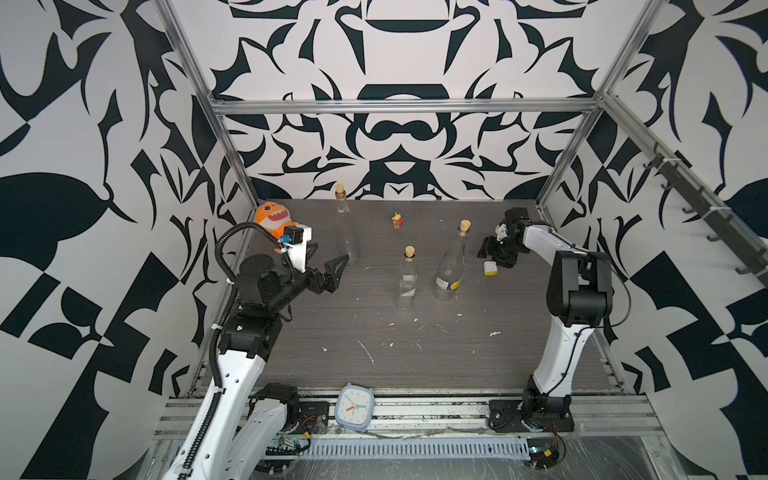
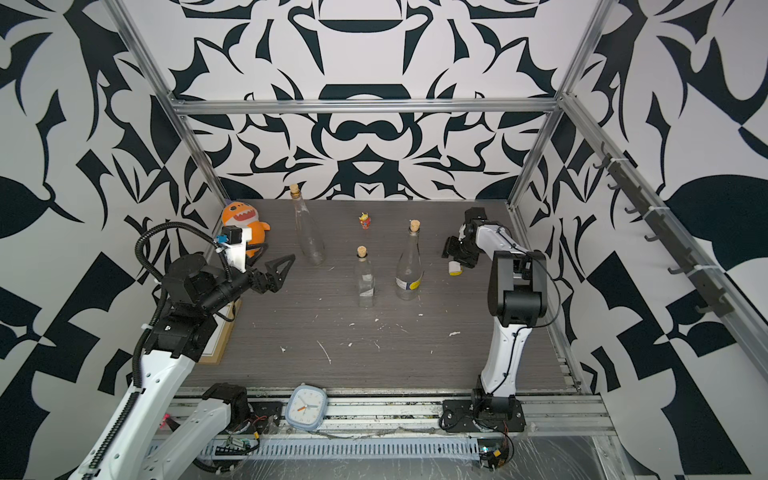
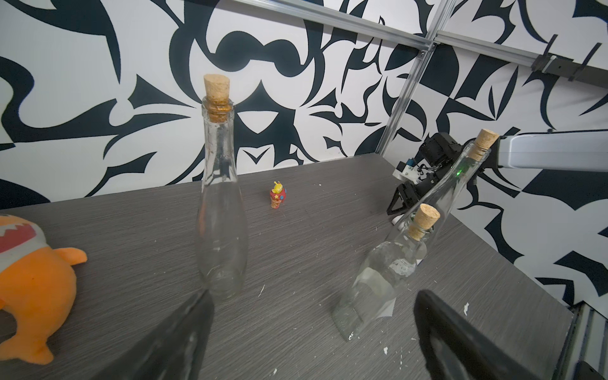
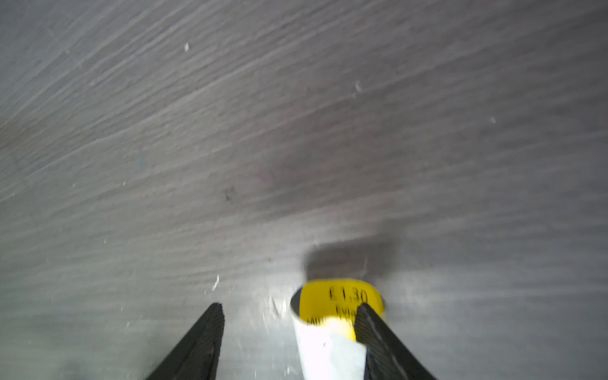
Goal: Remove the label from the bottle
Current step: Place the label at the center of the board.
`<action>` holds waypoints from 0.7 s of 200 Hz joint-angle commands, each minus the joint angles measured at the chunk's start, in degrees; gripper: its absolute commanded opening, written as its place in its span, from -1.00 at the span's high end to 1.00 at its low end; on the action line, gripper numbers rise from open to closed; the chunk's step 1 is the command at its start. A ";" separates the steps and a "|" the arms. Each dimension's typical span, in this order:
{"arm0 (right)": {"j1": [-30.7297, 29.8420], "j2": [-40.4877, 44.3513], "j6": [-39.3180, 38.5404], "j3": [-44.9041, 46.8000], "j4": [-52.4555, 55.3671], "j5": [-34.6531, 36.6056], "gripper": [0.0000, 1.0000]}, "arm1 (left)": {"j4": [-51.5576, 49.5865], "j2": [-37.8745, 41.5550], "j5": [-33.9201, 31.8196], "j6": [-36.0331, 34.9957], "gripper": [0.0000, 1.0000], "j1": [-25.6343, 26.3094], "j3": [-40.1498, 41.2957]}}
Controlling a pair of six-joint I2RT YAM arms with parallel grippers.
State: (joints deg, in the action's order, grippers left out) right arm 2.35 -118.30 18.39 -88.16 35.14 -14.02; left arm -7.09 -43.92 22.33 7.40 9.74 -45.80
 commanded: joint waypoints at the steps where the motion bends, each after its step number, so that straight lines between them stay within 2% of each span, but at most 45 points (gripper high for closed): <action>1: -0.09 -0.63 0.87 -5.37 0.15 1.92 -0.33 | -0.29 0.68 0.09 -0.58 -0.98 -0.24 -0.09; 25: -0.11 -2.02 0.33 -7.74 0.03 6.37 -0.33 | -0.38 0.54 -0.09 -0.76 -0.98 -0.25 -0.12; 62: -1.55 -2.40 -4.58 -9.75 1.83 19.42 -0.34 | -0.24 -0.06 -0.18 -0.80 -0.98 -0.24 -0.32; 96: -1.70 0.98 -5.28 -7.33 1.05 21.49 -0.35 | -0.21 -0.70 -0.01 -0.82 -0.98 -0.33 -0.70; 140: -1.98 16.92 -5.21 4.55 -5.20 19.34 -0.36 | -0.47 -0.98 1.49 -0.56 -0.99 -0.33 -1.22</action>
State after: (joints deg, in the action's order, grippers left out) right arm 0.86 -113.14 13.78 -88.90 33.87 5.19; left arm -7.11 -44.80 22.28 7.01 9.69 -45.82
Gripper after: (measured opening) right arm 0.676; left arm 0.992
